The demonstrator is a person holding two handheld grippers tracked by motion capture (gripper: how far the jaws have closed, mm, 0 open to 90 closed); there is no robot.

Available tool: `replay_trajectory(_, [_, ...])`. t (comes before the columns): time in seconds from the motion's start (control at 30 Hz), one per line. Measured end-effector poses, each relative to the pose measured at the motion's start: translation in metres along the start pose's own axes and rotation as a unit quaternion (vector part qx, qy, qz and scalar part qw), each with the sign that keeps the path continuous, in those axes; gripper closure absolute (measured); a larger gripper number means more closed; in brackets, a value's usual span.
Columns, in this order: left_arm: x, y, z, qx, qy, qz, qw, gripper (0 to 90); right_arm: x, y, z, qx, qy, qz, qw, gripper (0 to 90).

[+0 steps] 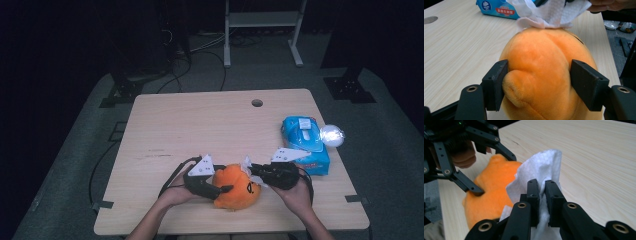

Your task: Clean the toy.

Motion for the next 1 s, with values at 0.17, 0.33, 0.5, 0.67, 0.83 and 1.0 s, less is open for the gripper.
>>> replay_trajectory(0.17, [-0.001, 0.008, -0.007, 0.025, -0.01, -0.04, 0.9988, 17.2, -0.002, 0.009, 0.006, -0.001, 0.005, -0.029, 0.9996, 81.8])
replay_trajectory(0.33, [0.007, 0.013, 0.001, 0.066, -0.004, -0.096, 0.9932, 11.9, -0.001, 0.008, 0.004, -0.018, 0.006, -0.017, 0.9997, 81.7])
replay_trajectory(0.5, [0.005, 0.011, -0.001, 0.059, -0.017, -0.067, 0.9958, 33.4, -0.007, 0.014, 0.001, -0.015, -0.002, -0.025, 0.9996, 81.6])
replay_trajectory(0.67, [0.002, 0.016, -0.003, 0.041, -0.038, -0.052, 0.9971, 38.9, -0.017, 0.013, -0.007, -0.024, -0.02, -0.025, 0.9992, 81.6])
replay_trajectory(0.83, [-0.001, 0.014, -0.004, 0.02, -0.037, -0.031, 0.9986, 39.0, -0.01, 0.004, -0.002, -0.005, -0.006, -0.023, 0.9997, 81.3])
replay_trajectory(1.0, [0.0, 0.01, -0.005, 0.026, -0.039, -0.023, 0.9986, 37.9, -0.004, -0.009, -0.005, 0.007, -0.003, 0.003, 1.0, 81.6])
Point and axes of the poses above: each handheld gripper's, and its own axes: z roughly forward along the jaws, x roughly out of its underside, y roughly to its left, the point moved 7 cm from there along z, roughly forward along the jaws, and after that the axes turned 9 degrees about y, right-handed, at the moved point
